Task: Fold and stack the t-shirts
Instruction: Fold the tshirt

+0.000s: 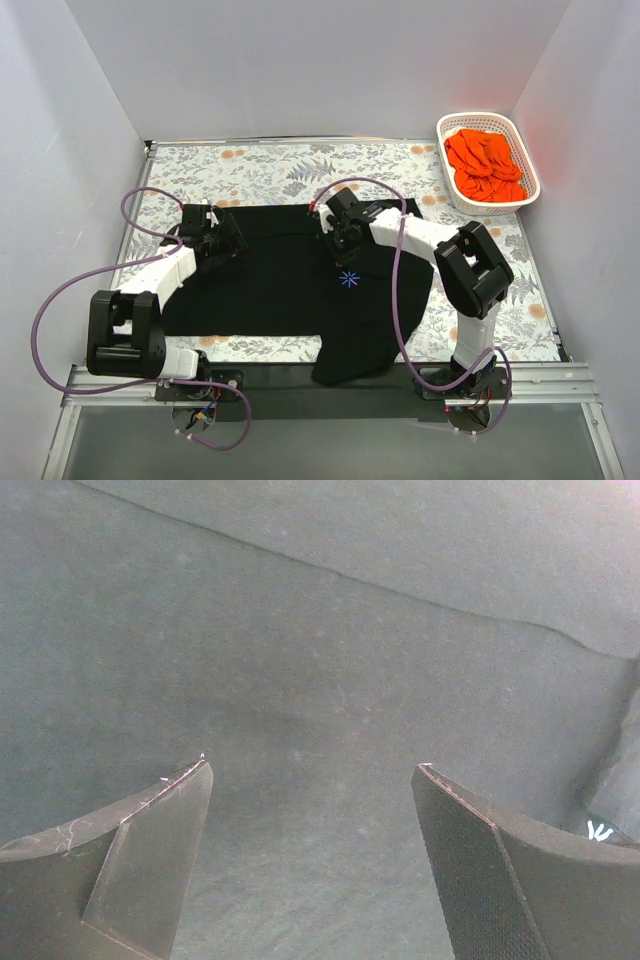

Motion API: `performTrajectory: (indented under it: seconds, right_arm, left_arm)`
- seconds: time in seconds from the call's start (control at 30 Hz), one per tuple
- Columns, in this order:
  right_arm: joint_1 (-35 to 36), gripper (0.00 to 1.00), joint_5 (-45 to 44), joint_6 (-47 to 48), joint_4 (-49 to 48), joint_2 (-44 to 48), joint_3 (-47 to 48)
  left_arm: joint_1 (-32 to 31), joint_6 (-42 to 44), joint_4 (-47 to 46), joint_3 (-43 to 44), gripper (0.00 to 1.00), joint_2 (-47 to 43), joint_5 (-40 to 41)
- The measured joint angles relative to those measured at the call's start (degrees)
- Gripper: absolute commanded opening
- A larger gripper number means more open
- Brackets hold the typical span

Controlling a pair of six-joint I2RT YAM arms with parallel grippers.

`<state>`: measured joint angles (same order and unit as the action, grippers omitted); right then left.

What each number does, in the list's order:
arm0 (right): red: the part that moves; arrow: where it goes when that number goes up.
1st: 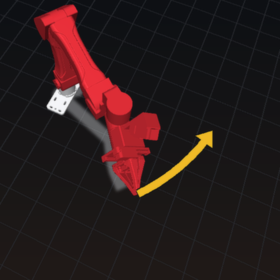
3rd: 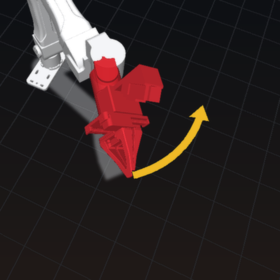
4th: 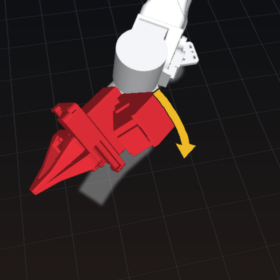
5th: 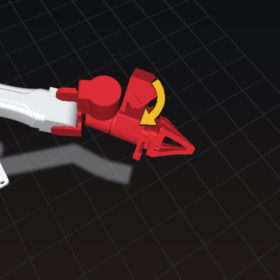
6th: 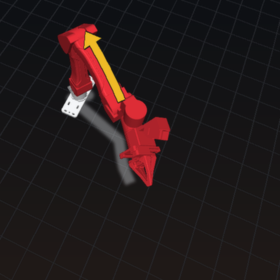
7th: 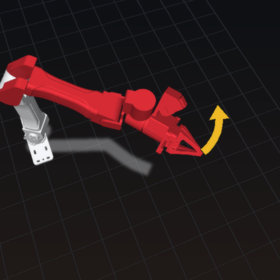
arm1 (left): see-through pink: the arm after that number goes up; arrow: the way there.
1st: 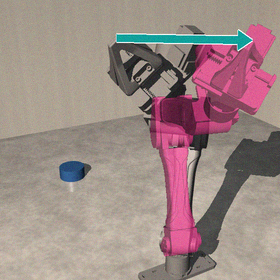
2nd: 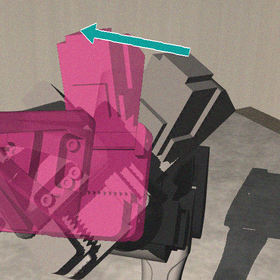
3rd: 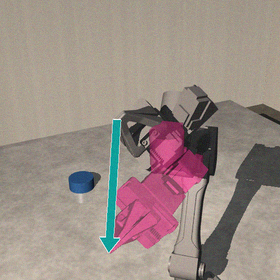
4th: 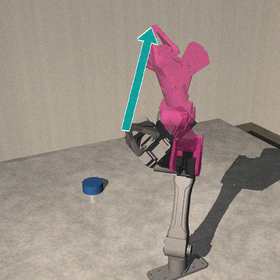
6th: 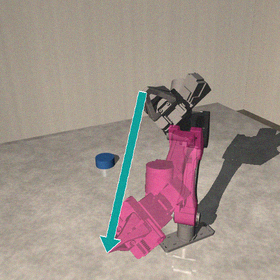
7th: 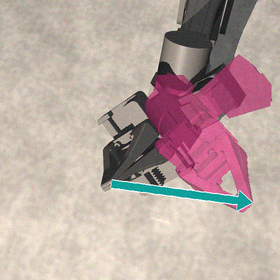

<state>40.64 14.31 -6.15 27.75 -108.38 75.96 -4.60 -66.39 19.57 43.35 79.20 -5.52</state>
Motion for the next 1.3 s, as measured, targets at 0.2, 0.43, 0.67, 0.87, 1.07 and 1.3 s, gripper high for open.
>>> performTrajectory:
  seconds: [0.2, 0.43, 0.67, 0.87, 1.07, 1.3]
  right_arm:
    - [3.15, 0.26, -1.01, 0.46, 4.85, 0.15, 2.43]
    - [-0.11, 0.29, -7.61, -0.26, 6.32, 5.73, 0.68]
    - [-14.67, 0.31, -11.91, -6.27, 4.55, 12.07, -7.3]
    - [-25.66, 0.32, -10.58, -11.74, -2.38, 13.94, -12.46]
    - [-32.3, 0.34, -6.82, -18.03, -12.2, 13.25, -13.68]
    - [-35.76, 0.34, -4.26, -23.5, -20.26, 6.25, -12.07]
  left_arm:
    - [-1.29, -0.76, 0.57, 1.55, 0.75, 1.44, -2.23]
    - [-5.51, -2.78, 1.27, 6.67, 0.75, 4.98, -5.62]
    - [-12.79, -4.55, 1.07, 12.52, 0.75, 9.79, -6.12]
    - [-13.53, -5.42, 1.38, 13.07, 0.75, 12.2, -4.55]
    - [-11.65, -5.84, 2.05, 14.73, 0.74, 12.7, -1.79]
    - [-2.51, -6.27, 0.94, 22.99, 0.73, 18.49, -0.83]
